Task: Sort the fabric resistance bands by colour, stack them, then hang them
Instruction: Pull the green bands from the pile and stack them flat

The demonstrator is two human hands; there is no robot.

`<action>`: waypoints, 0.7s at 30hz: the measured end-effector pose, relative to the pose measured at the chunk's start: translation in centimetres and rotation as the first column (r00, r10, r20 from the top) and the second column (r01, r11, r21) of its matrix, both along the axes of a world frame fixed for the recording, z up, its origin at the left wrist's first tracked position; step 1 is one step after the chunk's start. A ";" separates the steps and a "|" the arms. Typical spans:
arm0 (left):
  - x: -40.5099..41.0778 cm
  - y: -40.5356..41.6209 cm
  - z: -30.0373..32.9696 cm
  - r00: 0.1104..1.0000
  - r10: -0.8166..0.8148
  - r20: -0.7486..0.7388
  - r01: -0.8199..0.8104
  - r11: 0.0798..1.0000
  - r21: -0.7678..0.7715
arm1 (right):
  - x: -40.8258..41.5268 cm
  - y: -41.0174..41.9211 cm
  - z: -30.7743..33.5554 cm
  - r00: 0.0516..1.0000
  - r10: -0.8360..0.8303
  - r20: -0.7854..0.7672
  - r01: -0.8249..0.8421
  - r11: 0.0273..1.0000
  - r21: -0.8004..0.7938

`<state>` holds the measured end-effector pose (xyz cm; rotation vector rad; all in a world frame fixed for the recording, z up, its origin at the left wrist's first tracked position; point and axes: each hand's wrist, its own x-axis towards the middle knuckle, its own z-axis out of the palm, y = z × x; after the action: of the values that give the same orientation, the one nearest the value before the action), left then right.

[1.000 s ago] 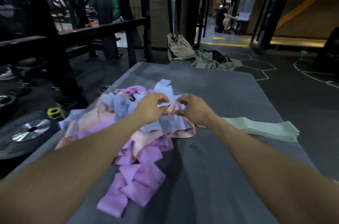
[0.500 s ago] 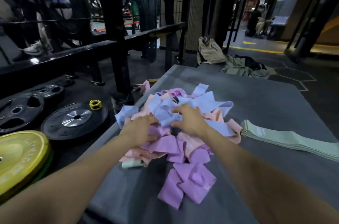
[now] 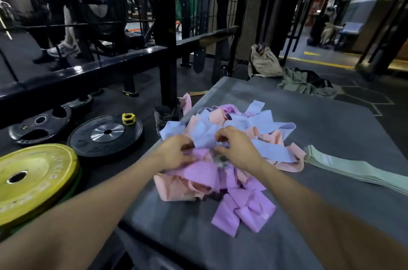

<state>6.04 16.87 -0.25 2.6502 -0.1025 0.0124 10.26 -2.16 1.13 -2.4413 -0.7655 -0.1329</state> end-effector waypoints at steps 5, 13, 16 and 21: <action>-2.8 0.0 0.5 0.983 0.112 0.148 -0.057 0.941 -0.335 | -1.7 -0.9 -0.2 0.995 -0.094 -0.025 0.095 0.995 0.036; -7.6 0.1 -2.5 0.989 0.074 0.129 -0.050 0.982 -0.182 | -7.2 -0.2 -1.2 1.000 0.024 -0.012 -0.024 0.999 0.036; -8.7 0.1 -4.1 0.998 0.049 0.037 -0.044 0.988 -0.146 | -8.7 0.0 -1.8 0.997 0.065 -0.037 -0.065 0.998 0.002; -8.3 -0.1 -5.1 0.984 0.143 0.110 -0.114 0.965 -0.237 | -9.9 -0.2 -2.4 0.994 0.074 -0.074 -0.074 0.997 0.006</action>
<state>-2.22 16.72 -5.34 2.4184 0.0291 0.2227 0.35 -2.34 -1.23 -2.3969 -0.8207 -0.0143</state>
